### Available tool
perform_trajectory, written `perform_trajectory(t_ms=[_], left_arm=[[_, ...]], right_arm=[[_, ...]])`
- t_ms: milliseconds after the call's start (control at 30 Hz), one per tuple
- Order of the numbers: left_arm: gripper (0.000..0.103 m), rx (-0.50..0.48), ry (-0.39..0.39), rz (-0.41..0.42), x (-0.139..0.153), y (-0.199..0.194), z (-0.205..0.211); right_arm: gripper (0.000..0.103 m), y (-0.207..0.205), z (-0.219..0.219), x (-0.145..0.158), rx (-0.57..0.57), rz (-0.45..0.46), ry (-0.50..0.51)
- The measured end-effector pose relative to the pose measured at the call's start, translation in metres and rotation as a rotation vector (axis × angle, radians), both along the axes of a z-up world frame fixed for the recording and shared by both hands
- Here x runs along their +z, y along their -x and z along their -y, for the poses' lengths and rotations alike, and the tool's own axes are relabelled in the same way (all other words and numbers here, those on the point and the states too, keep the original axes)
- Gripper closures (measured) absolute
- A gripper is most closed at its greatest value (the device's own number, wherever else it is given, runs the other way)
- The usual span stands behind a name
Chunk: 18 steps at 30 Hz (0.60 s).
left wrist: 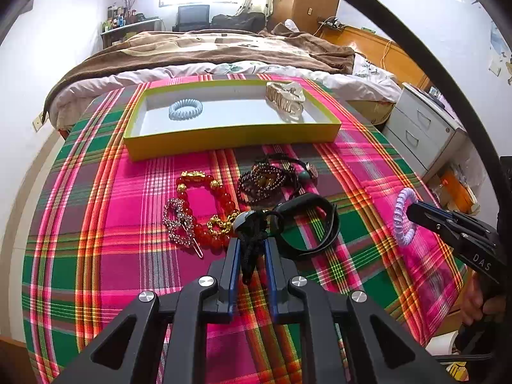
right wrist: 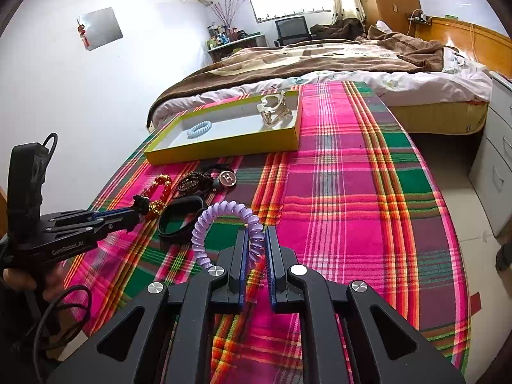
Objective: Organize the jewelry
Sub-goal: 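Grasp the purple coil hair tie with the right tool while the left grasps a black hair tie, then carry the purple coil tie and black hair tie into the yellow box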
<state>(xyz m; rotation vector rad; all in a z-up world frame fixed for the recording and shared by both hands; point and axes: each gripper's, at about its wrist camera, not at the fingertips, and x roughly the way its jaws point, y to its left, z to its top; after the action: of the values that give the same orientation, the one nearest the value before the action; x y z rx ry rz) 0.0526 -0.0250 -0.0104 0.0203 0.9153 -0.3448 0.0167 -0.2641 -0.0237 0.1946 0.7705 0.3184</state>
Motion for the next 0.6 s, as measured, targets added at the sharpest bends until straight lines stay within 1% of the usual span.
perform_trajectory(t_ms=[233, 600], left_arm=[[0.088, 0.010, 0.001, 0.048, 0.021, -0.003, -0.004], [0.088, 0.053, 0.003, 0.101, 0.046, -0.036, -0.020]], right_arm=[[0.093, -0.013, -0.003, 0.019, -0.007, 0.043, 0.011], [0.093, -0.051, -0.020, 0.045, -0.002, 0.098, 0.045]])
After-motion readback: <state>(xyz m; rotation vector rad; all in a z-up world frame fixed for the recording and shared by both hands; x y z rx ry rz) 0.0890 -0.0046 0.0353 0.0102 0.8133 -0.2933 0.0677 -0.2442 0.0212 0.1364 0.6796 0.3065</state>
